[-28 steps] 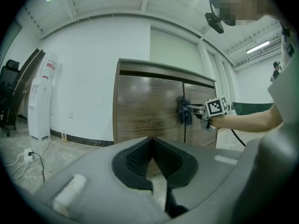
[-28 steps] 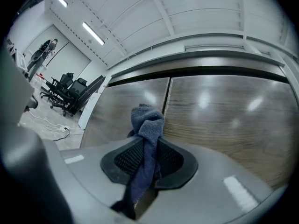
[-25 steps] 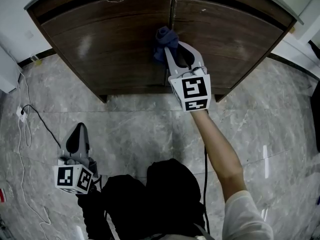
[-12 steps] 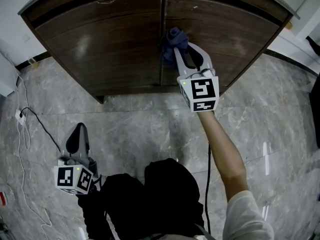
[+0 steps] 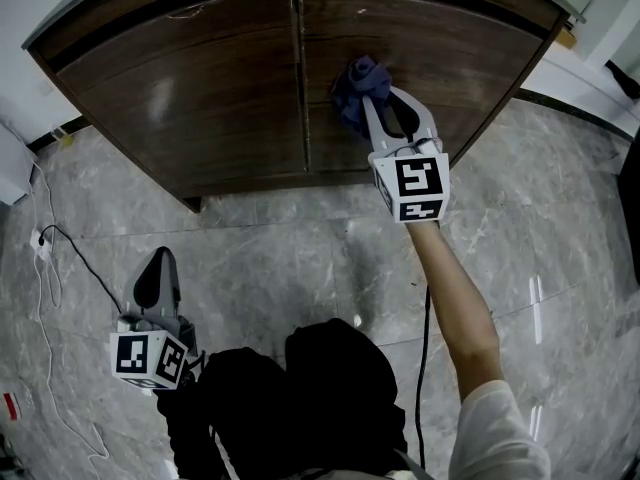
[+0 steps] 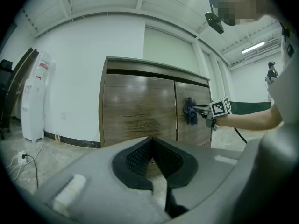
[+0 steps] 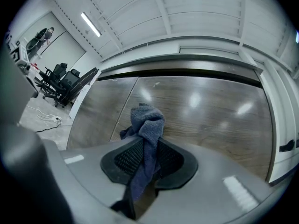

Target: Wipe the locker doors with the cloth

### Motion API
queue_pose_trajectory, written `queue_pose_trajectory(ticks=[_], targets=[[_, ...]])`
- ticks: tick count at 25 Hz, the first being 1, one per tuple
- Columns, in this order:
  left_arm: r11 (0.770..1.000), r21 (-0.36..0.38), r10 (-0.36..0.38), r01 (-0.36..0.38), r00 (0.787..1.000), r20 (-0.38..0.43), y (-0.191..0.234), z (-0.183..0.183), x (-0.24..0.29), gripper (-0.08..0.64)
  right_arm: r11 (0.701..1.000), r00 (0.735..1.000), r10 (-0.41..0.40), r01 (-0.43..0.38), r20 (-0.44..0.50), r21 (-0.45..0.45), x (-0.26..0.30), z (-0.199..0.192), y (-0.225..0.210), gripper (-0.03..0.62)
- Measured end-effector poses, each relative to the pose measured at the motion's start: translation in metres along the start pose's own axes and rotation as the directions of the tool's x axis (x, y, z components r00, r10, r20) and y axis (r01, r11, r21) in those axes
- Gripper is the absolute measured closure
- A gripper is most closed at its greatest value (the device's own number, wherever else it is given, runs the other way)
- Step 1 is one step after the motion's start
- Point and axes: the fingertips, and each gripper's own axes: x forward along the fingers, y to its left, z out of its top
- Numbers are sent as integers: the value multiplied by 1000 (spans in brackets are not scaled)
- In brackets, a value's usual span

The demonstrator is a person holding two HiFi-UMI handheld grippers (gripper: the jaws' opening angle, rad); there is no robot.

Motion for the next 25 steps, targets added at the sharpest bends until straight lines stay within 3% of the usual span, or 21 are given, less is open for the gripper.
queue_pose_trajectory(ticks=[25], targets=[[999, 9, -47, 47, 999, -11, -26, -5, 17, 557, 996, 995, -88, 87, -50, -20, -32, -29, -67, 506]])
